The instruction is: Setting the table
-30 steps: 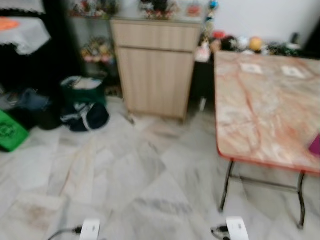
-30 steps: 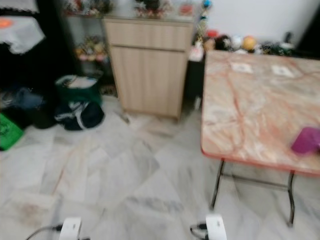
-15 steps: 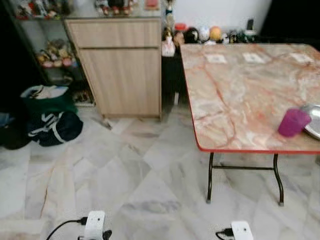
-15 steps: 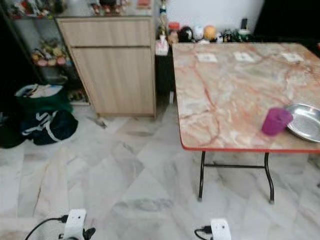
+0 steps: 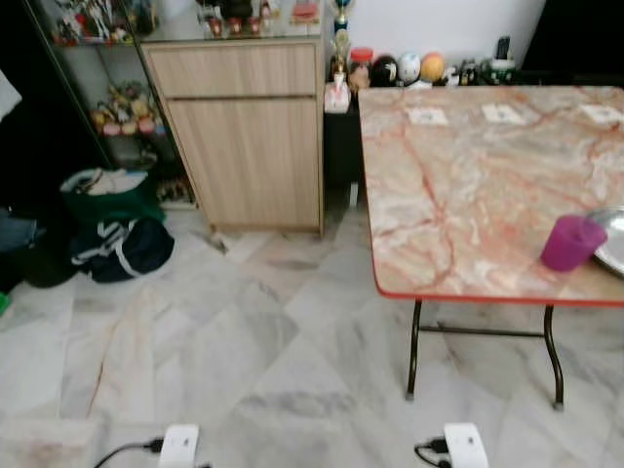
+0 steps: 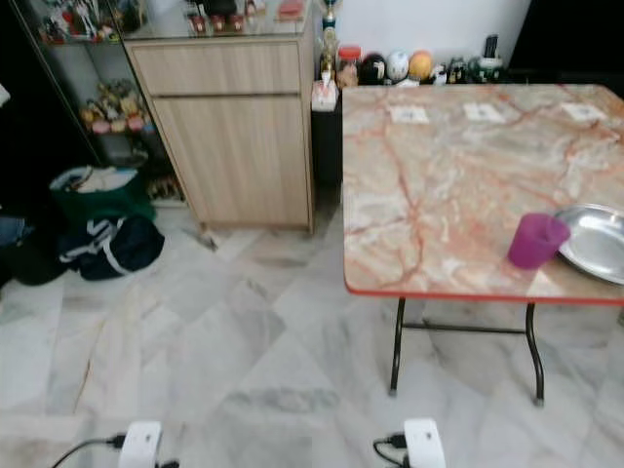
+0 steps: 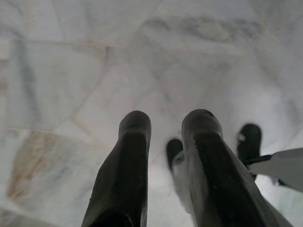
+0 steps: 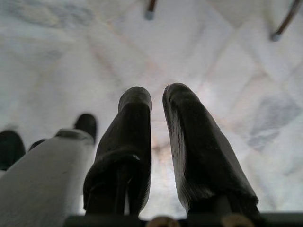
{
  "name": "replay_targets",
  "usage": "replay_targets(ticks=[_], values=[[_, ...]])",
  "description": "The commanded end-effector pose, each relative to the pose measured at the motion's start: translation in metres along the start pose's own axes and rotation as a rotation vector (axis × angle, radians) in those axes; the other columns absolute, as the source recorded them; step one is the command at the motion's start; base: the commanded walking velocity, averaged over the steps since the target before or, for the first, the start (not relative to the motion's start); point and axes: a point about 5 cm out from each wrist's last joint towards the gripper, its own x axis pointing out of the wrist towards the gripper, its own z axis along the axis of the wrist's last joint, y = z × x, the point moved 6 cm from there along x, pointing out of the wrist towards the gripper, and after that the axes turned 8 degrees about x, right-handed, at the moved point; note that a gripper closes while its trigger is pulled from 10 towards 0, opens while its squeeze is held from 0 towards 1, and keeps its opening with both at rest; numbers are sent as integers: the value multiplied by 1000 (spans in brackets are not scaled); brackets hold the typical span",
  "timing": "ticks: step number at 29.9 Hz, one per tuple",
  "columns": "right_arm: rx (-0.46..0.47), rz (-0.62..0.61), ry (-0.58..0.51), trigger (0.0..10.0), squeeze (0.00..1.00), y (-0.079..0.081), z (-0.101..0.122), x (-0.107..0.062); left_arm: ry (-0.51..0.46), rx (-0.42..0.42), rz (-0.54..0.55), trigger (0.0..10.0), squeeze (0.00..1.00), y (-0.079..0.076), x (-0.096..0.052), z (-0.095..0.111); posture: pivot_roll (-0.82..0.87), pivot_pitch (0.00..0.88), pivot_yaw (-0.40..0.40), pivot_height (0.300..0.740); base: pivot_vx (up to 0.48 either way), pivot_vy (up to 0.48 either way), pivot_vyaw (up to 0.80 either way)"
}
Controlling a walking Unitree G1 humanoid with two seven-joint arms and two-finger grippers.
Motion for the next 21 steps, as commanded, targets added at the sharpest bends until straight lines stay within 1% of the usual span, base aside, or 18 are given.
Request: replay_targets(ticks=[1, 7, 8, 14, 21], values=[[443, 27, -26, 10000, 0, -6, 25, 4, -32, 113, 42, 10000, 0, 19, 3, 23, -45, 0, 33, 740, 0, 0, 0], [444, 26, -27, 10000, 0, -8, 25, 4, -35, 113, 32, 10000, 0, 15, 3, 24, -50, 0, 29, 740, 0, 0, 0], [444, 26, -28, 10000, 0, -8, 25, 4, -36, 113, 31, 10000, 0, 15, 3, 24, -50, 0, 29, 740, 0, -480, 0], [446, 25, -30, 10000, 0, -9, 25, 4, -34, 113, 28, 10000, 0, 13, 3, 24, -54, 0, 29, 740, 0, 0, 0], [443, 26, -24, 10000, 0, -9, 21, 4, -35, 98, 31, 10000, 0, 12, 3, 21, -52, 0, 26, 740, 0, -478, 0]])
